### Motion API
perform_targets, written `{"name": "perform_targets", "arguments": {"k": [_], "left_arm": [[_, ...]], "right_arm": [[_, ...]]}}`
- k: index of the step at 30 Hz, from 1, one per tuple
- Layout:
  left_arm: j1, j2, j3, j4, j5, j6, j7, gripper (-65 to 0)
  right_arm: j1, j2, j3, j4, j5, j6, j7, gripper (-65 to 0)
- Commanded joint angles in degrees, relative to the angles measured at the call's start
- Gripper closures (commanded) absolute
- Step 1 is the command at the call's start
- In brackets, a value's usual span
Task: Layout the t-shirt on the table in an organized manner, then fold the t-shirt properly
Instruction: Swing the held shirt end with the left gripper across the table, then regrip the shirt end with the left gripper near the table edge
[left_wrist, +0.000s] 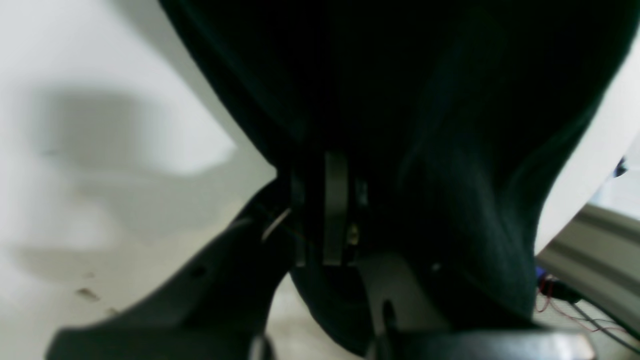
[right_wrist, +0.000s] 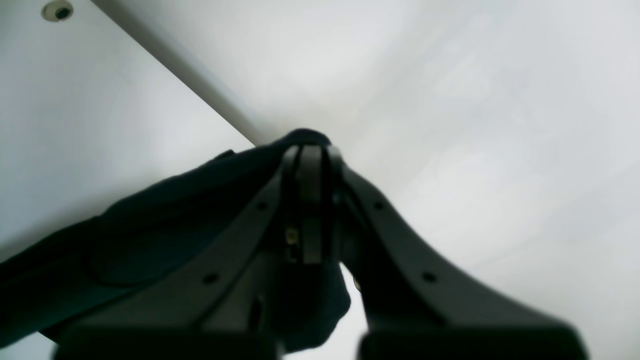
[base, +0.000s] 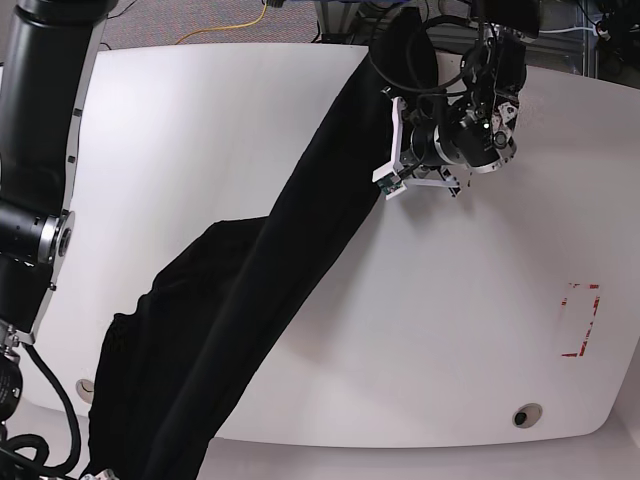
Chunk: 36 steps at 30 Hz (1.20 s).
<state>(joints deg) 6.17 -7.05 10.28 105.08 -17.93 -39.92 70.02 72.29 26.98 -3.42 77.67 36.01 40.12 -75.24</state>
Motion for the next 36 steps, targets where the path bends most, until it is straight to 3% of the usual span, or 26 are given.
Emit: {"name": "perform_targets", "arguments": {"k": [1, 8, 13, 26, 32, 36], "left_arm": [[-0.86, -0.64, -0.22, 1.16, -0.57, -0.08, 1.41, -2.5], [-3.58, -0.47, -0.22, 1.34, -0.57, -0.08, 1.5, -16.1], [-6.48, -0.2, -0.22, 1.16, -0.57, -0.08, 1.5, -20.7], [-12.72, 2.08, -1.71, 1.08, -0.57, -0.08, 1.41, -24.2], [-16.77, 7.62, -11.29, -0.59, -0.48, -0.08, 1.32, -24.2], [-21.78, 10.7, -17.45, -7.19, -0.22, -0.08, 1.23, -24.2]], "right_arm": [[2.51, 0.49, 0.39, 0.7, -0.01, -0.12, 1.88, 0.0], [2.51, 0.49, 0.39, 0.79, 0.08, -0.12, 1.88, 0.0], [2.51, 0.4, 0.39, 0.79, 0.08, -0.12, 1.88, 0.0], [2.51, 0.4, 0.48, 0.79, 0.08, -0.12, 1.88, 0.0], [2.51, 0.4, 0.48, 0.79, 0.08, -0.12, 1.88, 0.0], [2.51, 0.4, 0.48, 0.79, 0.08, -0.12, 1.88, 0.0]]}}
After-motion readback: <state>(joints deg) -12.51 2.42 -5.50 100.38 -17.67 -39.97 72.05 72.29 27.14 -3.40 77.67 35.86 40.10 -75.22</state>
